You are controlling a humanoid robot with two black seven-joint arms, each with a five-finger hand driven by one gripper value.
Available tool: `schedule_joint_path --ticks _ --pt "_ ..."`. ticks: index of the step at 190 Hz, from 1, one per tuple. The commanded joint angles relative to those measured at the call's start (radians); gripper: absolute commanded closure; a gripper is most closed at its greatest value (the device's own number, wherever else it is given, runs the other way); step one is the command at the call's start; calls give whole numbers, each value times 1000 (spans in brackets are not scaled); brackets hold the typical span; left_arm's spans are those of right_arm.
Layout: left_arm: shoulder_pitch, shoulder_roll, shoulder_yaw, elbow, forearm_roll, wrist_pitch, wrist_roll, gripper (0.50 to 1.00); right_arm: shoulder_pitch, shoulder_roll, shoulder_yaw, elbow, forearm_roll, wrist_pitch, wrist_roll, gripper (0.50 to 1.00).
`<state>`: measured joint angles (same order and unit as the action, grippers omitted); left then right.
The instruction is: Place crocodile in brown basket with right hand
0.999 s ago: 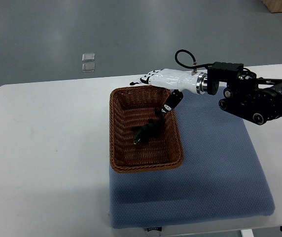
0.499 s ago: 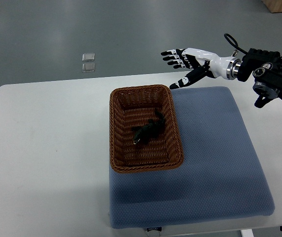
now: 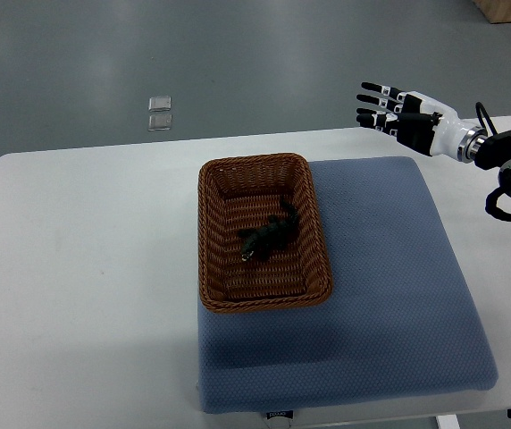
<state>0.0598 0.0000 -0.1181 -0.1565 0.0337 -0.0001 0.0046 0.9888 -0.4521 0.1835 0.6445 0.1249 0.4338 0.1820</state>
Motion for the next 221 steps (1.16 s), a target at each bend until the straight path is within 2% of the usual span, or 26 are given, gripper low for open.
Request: schedule_joint_path --ticks 1,22,100,123,221 --pt "0 0 0 0 0 0 0 500 -19 3 1 -32 96 20 -33 568" --pt "0 0 0 0 0 -1 0 500 -42 3 1 -49 167 48 -65 566" --pt "0 0 0 0 0 -1 0 500 -73 -2 1 -49 179 48 -70 566" --pt "0 0 0 0 0 -1 0 500 -73 1 2 -49 180 42 -99 566" --pt "0 0 0 0 0 0 0 500 -79 7 25 -51 185 43 -88 564"
